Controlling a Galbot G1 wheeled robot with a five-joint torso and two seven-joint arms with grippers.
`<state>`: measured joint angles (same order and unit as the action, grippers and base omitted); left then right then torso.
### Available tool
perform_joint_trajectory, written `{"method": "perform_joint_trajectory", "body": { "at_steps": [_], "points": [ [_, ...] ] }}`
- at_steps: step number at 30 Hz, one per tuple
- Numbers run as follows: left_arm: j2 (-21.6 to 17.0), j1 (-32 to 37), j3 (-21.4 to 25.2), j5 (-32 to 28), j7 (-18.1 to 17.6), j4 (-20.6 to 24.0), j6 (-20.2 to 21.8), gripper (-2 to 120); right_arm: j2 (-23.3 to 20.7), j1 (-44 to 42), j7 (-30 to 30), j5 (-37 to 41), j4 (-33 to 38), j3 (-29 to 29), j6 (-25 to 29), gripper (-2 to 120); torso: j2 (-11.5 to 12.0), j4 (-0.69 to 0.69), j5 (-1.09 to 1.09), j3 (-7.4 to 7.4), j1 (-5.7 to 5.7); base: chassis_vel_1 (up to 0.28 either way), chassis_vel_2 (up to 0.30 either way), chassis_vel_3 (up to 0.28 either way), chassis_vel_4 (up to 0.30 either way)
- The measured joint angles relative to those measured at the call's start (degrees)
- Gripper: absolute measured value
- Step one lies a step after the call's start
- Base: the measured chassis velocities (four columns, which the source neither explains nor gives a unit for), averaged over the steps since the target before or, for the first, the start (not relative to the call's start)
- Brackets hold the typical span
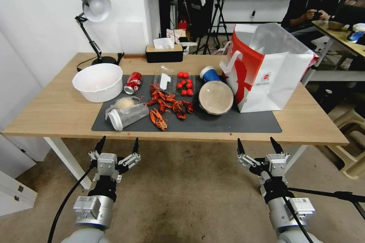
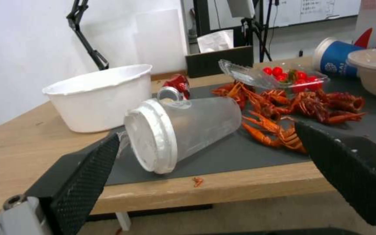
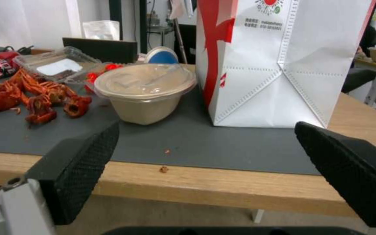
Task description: Pick up the trash from the table and place it into the takeout bag.
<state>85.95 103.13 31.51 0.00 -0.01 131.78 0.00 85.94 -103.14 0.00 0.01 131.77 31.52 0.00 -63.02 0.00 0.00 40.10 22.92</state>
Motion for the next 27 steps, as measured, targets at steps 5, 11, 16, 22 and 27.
{"method": "perform_joint_trajectory", "body": {
  "at_steps": [5,11,16,22,27],
  "points": [
    [0.0,0.0,0.0,0.0,0.0,0.0,0.0,100,0.0,0.0,0.0,0.0,0.0,0.0,0.0,100,0.0,0.00,0.00,0.00,0.00,0.000,0.000,0.000,0.000],
    [0.0,0.0,0.0,0.0,0.0,0.0,0.0,100,0.0,0.0,0.0,0.0,0.0,0.0,0.0,100,0.0,0.00,0.00,0.00,0.00,0.000,0.000,0.000,0.000],
    [-0.2,0.0,-0.1,-0.2,-0.1,0.0,0.0,100,-0.2,0.0,0.0,0.1,0.0,0.0,0.0,100,0.0,0.00,0.01,0.00,0.00,0.000,0.000,0.000,0.000],
    [-6.0,-1.6,-3.3,-7.1,-3.7,-0.7,1.9,100,-7.4,1.4,-2.6,6.0,-2.7,3.3,-2.3,100,0.0,0.00,0.01,0.00,0.00,0.000,0.000,0.000,0.000],
    [-12.1,-3.1,-6.7,-14.4,-7.6,-1.4,3.9,100,-14.1,2.8,-4.7,11.5,-5.3,6.2,-4.9,100,0.0,0.00,-0.02,0.00,0.00,0.000,0.000,0.000,0.000]
  ]
}}
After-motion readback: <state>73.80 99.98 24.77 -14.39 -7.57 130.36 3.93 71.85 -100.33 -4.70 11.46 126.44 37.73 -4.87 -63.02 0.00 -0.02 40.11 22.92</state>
